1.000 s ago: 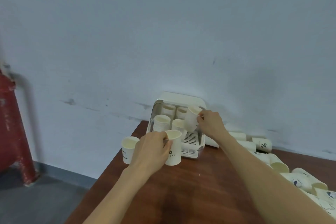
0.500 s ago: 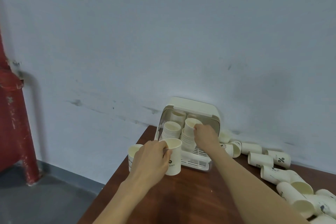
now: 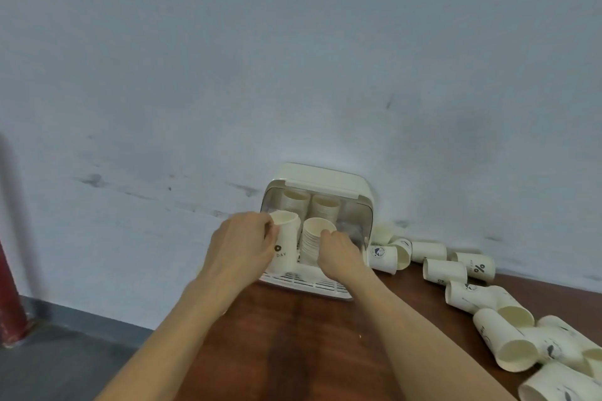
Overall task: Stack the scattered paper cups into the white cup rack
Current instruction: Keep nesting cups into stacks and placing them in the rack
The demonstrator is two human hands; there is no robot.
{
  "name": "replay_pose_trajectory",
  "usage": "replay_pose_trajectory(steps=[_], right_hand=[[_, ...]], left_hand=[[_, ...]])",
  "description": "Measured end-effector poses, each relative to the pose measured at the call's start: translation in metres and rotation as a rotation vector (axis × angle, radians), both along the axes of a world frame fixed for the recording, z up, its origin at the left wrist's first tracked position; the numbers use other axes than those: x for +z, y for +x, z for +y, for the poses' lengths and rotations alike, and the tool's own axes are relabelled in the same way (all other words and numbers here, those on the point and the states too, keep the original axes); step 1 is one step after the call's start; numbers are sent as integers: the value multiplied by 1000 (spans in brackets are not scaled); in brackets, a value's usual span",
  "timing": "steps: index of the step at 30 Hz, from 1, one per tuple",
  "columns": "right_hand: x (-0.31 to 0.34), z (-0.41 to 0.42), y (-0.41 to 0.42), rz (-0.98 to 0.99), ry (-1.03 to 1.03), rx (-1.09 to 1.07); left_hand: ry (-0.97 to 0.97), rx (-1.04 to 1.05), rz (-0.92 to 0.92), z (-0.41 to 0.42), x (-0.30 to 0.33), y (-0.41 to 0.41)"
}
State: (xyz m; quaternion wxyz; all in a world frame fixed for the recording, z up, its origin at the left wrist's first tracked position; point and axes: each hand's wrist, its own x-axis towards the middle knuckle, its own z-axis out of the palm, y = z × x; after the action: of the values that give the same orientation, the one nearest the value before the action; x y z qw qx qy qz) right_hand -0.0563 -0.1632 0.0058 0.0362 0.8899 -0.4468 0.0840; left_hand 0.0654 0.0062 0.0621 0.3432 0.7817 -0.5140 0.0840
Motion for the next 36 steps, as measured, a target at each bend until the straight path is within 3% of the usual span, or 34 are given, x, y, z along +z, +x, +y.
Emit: replay_pose_trajectory(steps=[8, 17, 31, 36], right_hand=[[-14, -2, 4, -30, -100, -11], [-15, 0, 3, -44, -129, -7], [-19, 3, 1, -32, -147, -16], [-14, 9, -5, -67, -81, -18]], left_hand=[[-164, 26, -193, -75, 1, 14], [98, 46, -353, -105, -52, 30], [377, 70, -341, -107, -64, 17], [352, 47, -253, -101, -62, 9]])
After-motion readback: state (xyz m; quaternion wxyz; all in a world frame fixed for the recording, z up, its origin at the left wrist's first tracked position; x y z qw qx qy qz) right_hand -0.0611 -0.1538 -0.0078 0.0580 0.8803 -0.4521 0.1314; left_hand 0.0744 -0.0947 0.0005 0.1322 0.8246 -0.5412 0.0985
